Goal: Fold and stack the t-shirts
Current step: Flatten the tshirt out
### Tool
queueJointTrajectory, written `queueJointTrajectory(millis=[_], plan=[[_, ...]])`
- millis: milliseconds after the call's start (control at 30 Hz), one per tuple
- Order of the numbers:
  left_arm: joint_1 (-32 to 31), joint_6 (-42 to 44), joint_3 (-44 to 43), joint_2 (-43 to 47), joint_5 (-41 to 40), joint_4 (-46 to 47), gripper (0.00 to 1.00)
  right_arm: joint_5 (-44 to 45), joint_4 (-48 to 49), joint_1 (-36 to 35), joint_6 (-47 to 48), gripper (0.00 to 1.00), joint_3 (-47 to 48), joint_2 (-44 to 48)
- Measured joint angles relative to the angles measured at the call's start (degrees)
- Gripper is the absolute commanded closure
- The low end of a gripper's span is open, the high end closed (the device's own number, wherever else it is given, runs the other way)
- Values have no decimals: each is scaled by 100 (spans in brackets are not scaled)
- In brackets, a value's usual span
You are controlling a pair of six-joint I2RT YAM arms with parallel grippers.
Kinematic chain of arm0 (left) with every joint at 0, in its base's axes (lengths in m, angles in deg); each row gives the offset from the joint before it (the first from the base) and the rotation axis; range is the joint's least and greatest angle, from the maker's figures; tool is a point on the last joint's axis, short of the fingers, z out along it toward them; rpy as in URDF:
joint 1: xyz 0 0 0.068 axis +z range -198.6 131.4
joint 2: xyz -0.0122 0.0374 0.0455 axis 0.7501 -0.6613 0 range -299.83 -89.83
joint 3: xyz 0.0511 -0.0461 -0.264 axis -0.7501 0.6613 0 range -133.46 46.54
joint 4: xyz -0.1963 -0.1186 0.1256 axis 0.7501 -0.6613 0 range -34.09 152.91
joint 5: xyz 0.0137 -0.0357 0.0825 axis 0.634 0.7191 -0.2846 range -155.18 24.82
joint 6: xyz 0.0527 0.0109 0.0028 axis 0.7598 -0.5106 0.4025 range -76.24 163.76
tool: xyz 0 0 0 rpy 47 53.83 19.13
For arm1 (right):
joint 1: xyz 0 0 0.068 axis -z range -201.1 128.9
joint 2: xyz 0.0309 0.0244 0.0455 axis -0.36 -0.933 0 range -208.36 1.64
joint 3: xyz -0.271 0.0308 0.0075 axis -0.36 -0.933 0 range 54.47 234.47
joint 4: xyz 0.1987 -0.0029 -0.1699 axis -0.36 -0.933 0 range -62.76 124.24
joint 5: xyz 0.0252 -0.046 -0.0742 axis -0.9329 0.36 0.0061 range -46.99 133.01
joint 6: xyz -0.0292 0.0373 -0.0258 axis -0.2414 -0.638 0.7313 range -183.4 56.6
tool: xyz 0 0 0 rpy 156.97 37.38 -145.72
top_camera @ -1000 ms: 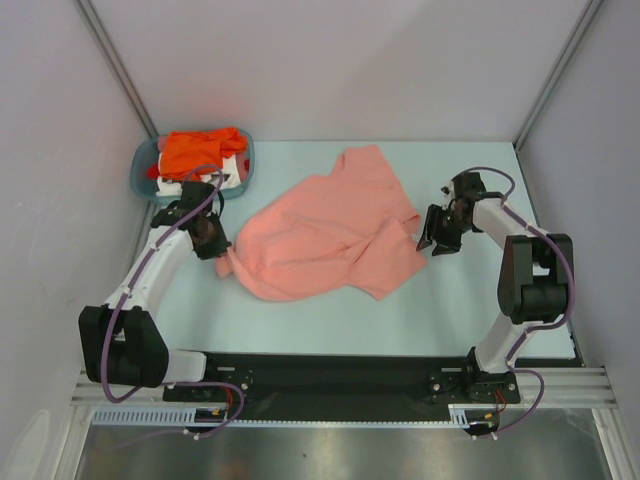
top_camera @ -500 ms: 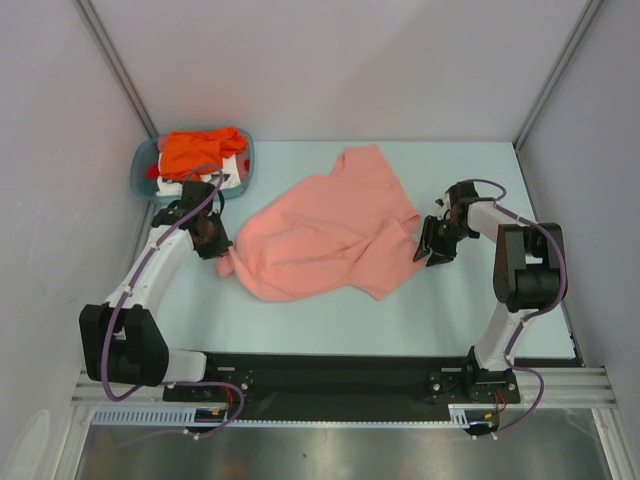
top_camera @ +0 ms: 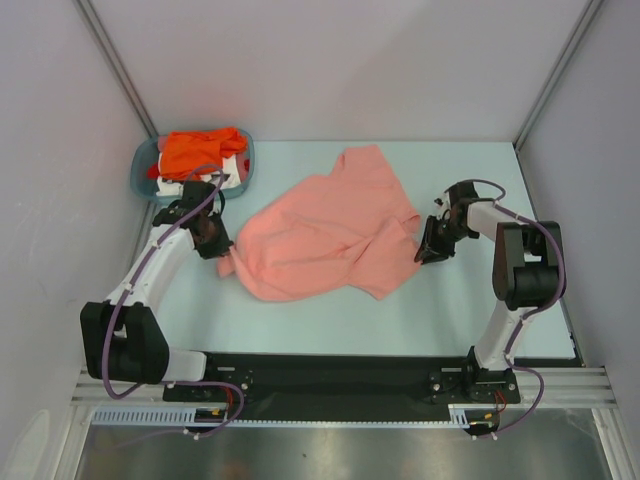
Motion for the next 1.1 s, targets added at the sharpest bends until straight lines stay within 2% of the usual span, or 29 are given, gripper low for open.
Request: queueJointTrajectory(millis=[133,167,300,467,667,700,733,800,833,933,1100], plan=[[0,0,0,-13,61,20,99,-37,31,-2,4,98,2,-22],[0,-2,0,-24,74,28,99,-31,26,-7,0,100,2,-22],[0,-9,0,-90,170,55,99,267,-103,-7,-229,100,-66,177],[-96,-155,157,-188,402,144,98,892,-605,-4,-673,100,-389,1270],[-774,-422,487,-599,588,286,96,1132,-981,28,-1078,100,-737,2566],[-841,-457,535,-699,632,313,94,1132,-1025,35,-1106,100,-789,2664],[-892,-479,577,-807,656,315,86,1128,-1058,35,-1126,100,-831,2721],[-920,-516,645,-935,654,326,78,1115,-1102,35,-1141,100,-879,2734],[-920,-542,673,-957,647,326,69,1113,-1104,35,-1141,100,-916,2734],[-920,-605,713,-957,610,341,65,1069,-1139,35,-1141,100,-988,2734],[-920,-660,848,-855,592,455,64,1001,-1137,39,-1139,100,-1032,2736]])
